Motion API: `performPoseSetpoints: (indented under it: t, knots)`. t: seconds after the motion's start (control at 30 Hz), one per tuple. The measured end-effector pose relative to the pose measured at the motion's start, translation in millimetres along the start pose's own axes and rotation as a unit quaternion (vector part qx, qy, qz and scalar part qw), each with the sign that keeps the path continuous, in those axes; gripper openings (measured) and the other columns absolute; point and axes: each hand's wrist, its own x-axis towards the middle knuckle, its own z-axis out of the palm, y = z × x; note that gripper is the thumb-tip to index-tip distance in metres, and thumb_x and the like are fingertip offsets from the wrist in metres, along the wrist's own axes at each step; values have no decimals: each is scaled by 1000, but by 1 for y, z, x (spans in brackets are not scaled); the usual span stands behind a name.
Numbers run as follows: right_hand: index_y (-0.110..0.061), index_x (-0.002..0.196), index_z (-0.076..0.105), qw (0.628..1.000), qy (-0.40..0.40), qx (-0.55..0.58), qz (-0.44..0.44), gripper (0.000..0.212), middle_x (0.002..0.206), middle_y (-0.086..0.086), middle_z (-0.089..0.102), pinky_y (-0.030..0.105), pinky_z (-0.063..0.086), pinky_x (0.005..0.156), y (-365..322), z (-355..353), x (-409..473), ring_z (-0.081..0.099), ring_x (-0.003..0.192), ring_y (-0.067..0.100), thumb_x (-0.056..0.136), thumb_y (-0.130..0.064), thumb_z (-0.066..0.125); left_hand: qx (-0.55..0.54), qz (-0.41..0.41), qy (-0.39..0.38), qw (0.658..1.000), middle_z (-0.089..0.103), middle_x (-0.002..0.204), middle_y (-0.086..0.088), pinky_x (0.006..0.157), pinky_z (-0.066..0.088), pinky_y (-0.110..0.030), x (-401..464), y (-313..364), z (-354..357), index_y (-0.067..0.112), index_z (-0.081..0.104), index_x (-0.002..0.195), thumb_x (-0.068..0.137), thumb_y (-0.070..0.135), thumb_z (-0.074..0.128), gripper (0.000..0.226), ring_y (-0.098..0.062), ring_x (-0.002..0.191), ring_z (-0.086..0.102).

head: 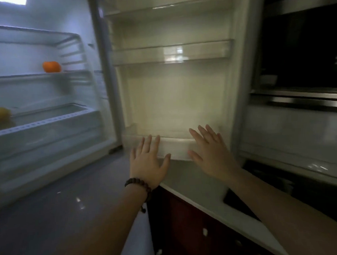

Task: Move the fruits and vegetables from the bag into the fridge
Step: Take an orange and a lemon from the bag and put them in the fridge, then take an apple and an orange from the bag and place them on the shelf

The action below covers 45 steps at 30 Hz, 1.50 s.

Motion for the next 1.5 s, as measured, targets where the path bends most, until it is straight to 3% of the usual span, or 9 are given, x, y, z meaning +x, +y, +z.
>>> performPoseSetpoints:
  t: [0.1,0.3,0.43,0.63,0.87,1.23,1.37,1.5]
  knots:
    - [-25,150,10,997,-9,-29,70,73,159,5,6,47,7,118,50,-27,-64,-1,146,23,85,-61,10,-45,74,-20,996,11,158,3,117,4,-42,-15,69,25,30,12,150,83,66,16,76,-17,146,3]
    - [-27,149,3,966,-28,-102,234,63,159,2,-1,43,2,119,132,-71,-207,-9,146,20,96,-52,27,-151,204,-87,963,20,156,-3,117,8,-44,-69,213,71,23,21,148,85,63,22,75,-23,145,12]
    - [-27,150,10,937,-11,-112,332,63,159,4,6,44,3,119,159,-98,-295,-5,146,21,95,-51,32,-181,265,-147,936,12,158,1,118,4,-43,-115,294,97,29,13,150,92,58,33,68,-19,145,5]
    - [-29,149,13,873,27,-144,465,63,159,2,8,45,5,119,189,-130,-399,-4,146,20,94,-52,35,-204,376,-219,877,6,159,3,119,1,-43,-181,405,116,30,9,150,92,58,30,68,-17,146,-2]
    - [-30,149,9,789,51,-166,589,65,159,1,1,44,0,117,235,-163,-490,-10,146,19,94,-55,32,-247,479,-240,807,8,159,2,119,2,-45,-219,522,138,27,13,150,92,57,32,68,-18,146,-1]
    - [-33,149,7,693,52,-155,702,67,159,5,1,47,1,116,352,-190,-540,-6,146,25,93,-55,37,-280,536,-287,743,12,159,0,118,7,-45,-218,673,214,26,11,150,90,55,38,71,-19,146,4]
    - [-32,149,9,673,56,-139,724,68,159,6,5,46,5,116,397,-186,-549,-2,146,26,92,-55,39,-289,548,-294,728,17,157,-2,117,10,-48,-210,714,244,26,16,149,88,55,41,72,-20,145,10]
    - [-31,149,10,663,56,-117,737,69,159,6,5,45,8,117,433,-181,-559,1,146,27,92,-53,42,-269,550,-322,723,13,158,-1,117,3,-45,-209,745,268,27,13,150,90,54,42,72,-19,145,6]
